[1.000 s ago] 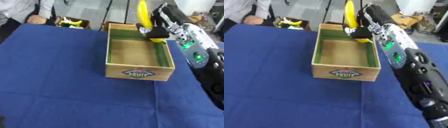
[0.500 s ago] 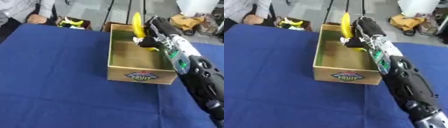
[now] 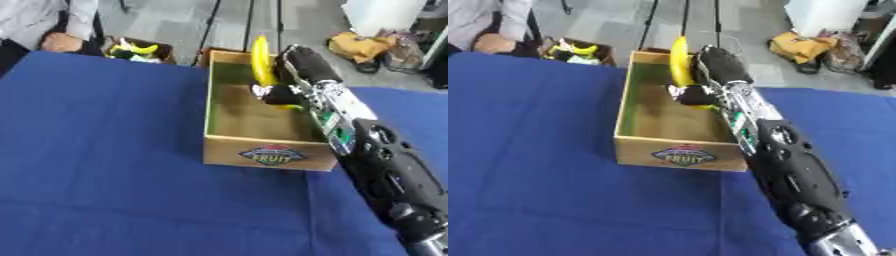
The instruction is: Pick up objects on the table and place them in the box.
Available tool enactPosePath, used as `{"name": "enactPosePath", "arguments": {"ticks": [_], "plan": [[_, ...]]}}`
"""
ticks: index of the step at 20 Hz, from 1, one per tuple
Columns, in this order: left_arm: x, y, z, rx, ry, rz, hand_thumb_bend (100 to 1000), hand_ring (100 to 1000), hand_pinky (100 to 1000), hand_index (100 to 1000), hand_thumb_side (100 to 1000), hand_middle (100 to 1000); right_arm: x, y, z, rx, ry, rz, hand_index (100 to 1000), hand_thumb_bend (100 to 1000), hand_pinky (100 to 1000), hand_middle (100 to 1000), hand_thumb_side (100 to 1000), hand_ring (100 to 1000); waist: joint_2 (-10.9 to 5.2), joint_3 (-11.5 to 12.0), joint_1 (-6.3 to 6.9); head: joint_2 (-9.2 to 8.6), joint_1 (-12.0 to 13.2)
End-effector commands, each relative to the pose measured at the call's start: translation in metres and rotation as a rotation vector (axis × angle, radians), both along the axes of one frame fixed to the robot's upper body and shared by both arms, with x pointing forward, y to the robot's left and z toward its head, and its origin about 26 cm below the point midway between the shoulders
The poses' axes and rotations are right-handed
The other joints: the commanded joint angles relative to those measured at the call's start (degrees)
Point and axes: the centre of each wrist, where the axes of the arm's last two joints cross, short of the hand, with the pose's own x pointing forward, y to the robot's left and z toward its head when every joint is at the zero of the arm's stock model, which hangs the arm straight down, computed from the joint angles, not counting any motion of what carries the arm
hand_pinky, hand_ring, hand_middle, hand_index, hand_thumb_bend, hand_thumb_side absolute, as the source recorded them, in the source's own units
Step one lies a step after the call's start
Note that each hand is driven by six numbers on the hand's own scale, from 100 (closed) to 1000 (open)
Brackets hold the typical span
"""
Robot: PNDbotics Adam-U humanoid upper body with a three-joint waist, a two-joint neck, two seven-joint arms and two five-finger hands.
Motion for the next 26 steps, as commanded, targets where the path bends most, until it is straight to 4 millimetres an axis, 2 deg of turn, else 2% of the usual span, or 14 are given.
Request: {"name": "enactPosePath", "arguments": {"ticks": [1, 5, 6, 8, 11, 12, 13, 14, 15, 16, 19, 20, 26], "plan": [[-0.002, 0.000, 0.006, 0.007, -0.026, -0.004, 100, 325, 180, 476, 1000, 368, 0.004, 0.003, -0.008, -0.009, 0.018, -0.002, 401, 325, 228, 291, 620, 401, -0.56, 0.4, 0.40, -1.11, -0.4], [-0.002, 0.000, 0.006, 0.008, -0.026, -0.004, 100, 325, 180, 476, 1000, 368, 0.004, 0.002, -0.008, -0.019, 0.009, -0.006, 404, 311, 230, 296, 644, 406, -0.52, 0.6, 0.27, -1.71, -0.7], [-0.002, 0.000, 0.006, 0.008, -0.026, -0.003, 100, 325, 180, 476, 1000, 368, 0.004, 0.001, -0.008, -0.023, 0.004, -0.009, 410, 330, 235, 301, 651, 412, -0.53, 0.6, 0.24, -1.80, -0.7], [-0.002, 0.000, 0.006, 0.009, -0.025, -0.003, 100, 325, 180, 476, 1000, 368, 0.004, 0.000, -0.006, -0.039, -0.003, -0.014, 454, 415, 269, 336, 664, 438, -0.59, 0.5, 0.20, -1.92, -0.6], [-0.002, 0.001, 0.006, 0.010, -0.021, 0.000, 100, 325, 181, 476, 1000, 368, 0.002, 0.001, 0.000, -0.077, 0.004, -0.014, 604, 571, 360, 414, 687, 507, -0.81, 0.1, 0.26, -1.67, -0.4], [-0.002, 0.001, 0.005, 0.010, -0.019, 0.001, 100, 325, 181, 476, 1000, 368, 0.001, 0.002, 0.004, -0.083, 0.009, -0.016, 633, 568, 391, 438, 715, 530, -0.93, 0.1, 0.31, -1.58, -0.3], [-0.003, 0.001, 0.005, 0.010, -0.018, 0.002, 100, 325, 181, 476, 1000, 368, 0.000, 0.002, 0.007, -0.087, 0.014, -0.019, 637, 602, 395, 442, 694, 533, -1.05, 0.0, 0.36, -1.53, -0.3], [-0.003, 0.001, 0.005, 0.010, -0.017, 0.003, 100, 326, 181, 476, 1000, 368, -0.001, 0.002, 0.011, -0.094, 0.018, -0.023, 661, 612, 420, 470, 710, 558, -1.20, -0.1, 0.40, -1.48, -0.2], [-0.003, 0.002, 0.005, 0.011, -0.016, 0.003, 100, 326, 181, 477, 1000, 368, -0.003, 0.003, 0.014, -0.103, 0.021, -0.027, 669, 575, 431, 484, 772, 570, -1.34, -0.2, 0.43, -1.45, -0.2], [-0.003, 0.002, 0.005, 0.011, -0.014, 0.003, 100, 326, 181, 477, 1000, 368, -0.004, 0.003, 0.017, -0.108, 0.021, -0.028, 669, 629, 433, 483, 721, 571, -1.49, -0.3, 0.47, -1.43, -0.1], [-0.003, 0.002, 0.004, 0.011, -0.011, 0.003, 100, 326, 181, 477, 1000, 368, -0.008, 0.004, 0.023, -0.100, 0.011, -0.019, 671, 691, 441, 482, 732, 572, -1.94, -0.7, 0.66, -1.35, 0.0], [-0.003, 0.002, 0.004, 0.011, -0.010, 0.004, 100, 326, 182, 477, 1000, 368, -0.009, 0.005, 0.026, -0.083, -0.005, -0.010, 669, 678, 444, 475, 784, 567, -2.09, -0.8, 0.75, -1.37, 0.0], [-0.004, 0.004, 0.003, 0.006, -0.003, 0.008, 100, 326, 183, 477, 1000, 368, -0.024, 0.007, 0.046, 0.052, -0.140, 0.071, 658, 639, 448, 461, 933, 556, -3.21, -1.6, 1.27, -1.04, 0.5]]}}
